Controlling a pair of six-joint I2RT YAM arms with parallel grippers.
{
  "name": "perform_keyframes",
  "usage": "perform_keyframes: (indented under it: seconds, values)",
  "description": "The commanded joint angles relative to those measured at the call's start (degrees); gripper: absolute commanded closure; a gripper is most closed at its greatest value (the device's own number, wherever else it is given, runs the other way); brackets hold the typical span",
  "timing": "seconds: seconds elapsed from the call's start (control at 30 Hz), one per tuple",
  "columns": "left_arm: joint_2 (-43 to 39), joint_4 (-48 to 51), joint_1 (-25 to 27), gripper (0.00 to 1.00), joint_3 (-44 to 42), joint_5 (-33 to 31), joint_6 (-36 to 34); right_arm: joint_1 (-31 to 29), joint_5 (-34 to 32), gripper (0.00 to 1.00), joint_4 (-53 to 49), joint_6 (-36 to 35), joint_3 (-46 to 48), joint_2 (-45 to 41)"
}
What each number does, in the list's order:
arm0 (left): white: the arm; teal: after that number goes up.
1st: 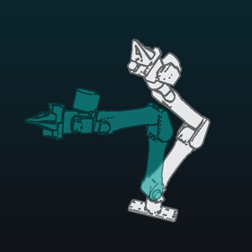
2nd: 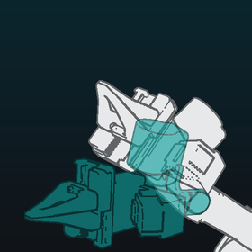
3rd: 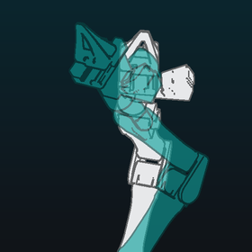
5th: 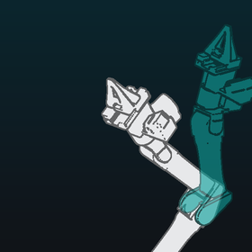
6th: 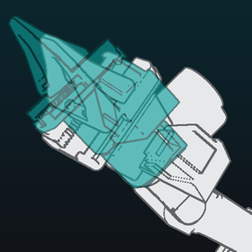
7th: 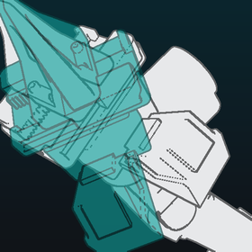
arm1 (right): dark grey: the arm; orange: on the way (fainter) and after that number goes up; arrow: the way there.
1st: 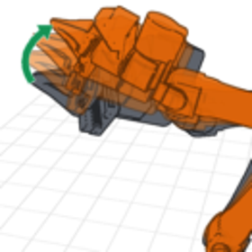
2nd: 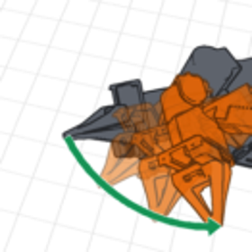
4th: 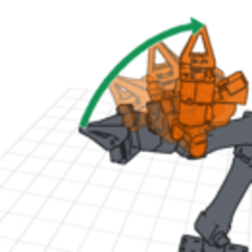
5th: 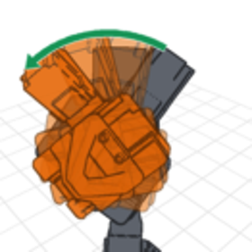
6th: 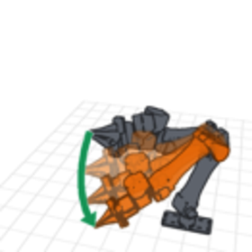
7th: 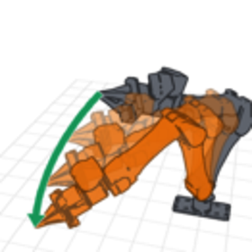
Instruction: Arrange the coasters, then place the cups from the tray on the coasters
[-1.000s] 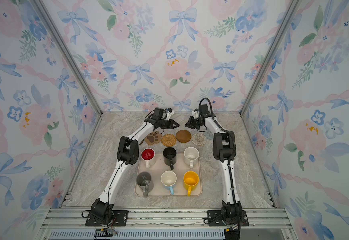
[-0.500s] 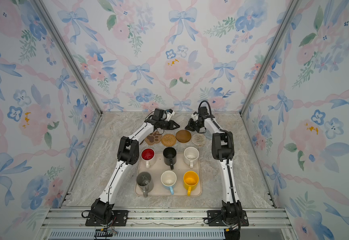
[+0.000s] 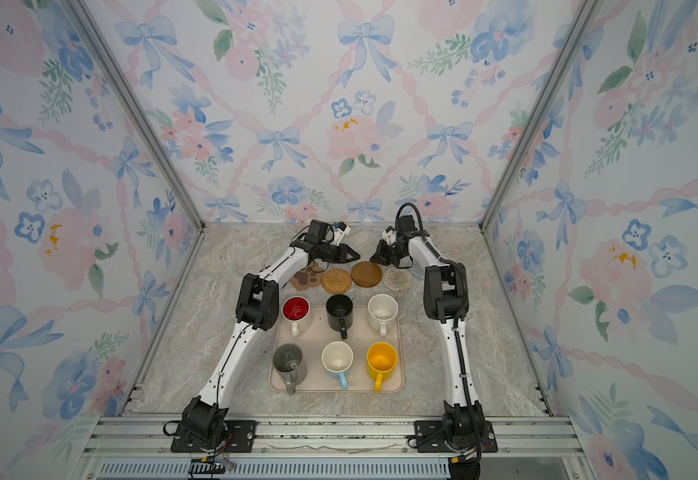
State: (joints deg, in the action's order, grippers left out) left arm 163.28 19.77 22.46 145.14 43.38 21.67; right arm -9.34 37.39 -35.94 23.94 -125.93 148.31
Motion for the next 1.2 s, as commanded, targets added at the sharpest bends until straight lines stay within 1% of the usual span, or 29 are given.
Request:
perform_keyframes:
  seconds: [0.0, 0.3, 0.6, 0.7, 0.83, 0.97, 1.1, 1.17]
  values:
    - [1.44, 1.85, 0.13, 0.82, 1.00, 1.26, -1.00, 0.29, -0.74, 0.98, -1.83, -1.22, 2.93, -2.01]
    - [0.78, 1.85, 1.26, 0.83, 1.02, 2.42, -1.98, 1.36, -0.91, 0.98, 1.15, -0.70, 8.64, -5.28]
    - [0.53, 1.85, 1.89, 0.84, 1.06, 3.56, -2.25, 1.90, -0.61, 0.99, 2.19, -0.82, 11.03, -7.15]
    - [-0.03, 1.82, 1.91, 0.84, 1.26, 2.95, -2.50, 1.96, -0.64, 0.99, 2.98, -0.59, 11.82, -8.03]
    - [-0.88, 1.85, 1.81, 0.84, 3.82, 2.63, -2.19, 2.20, -0.64, 0.99, 4.34, -0.13, 12.98, -9.72]
    - [-2.46, 1.85, 1.65, 0.83, 7.18, 0.30, -0.86, 2.57, -0.82, 0.99, 7.18, 1.13, 15.38, -12.32]
    - [-6.72, 2.34, 0.29, 0.83, 8.46, -4.81, 0.27, 2.97, -0.99, 0.99, 8.68, 1.49, 17.28, -15.58]
    - [-9.44, 4.63, -0.68, 0.84, 8.48, -7.17, 0.20, 3.02, -1.16, 0.99, 8.78, 1.26, 18.35, -17.43]
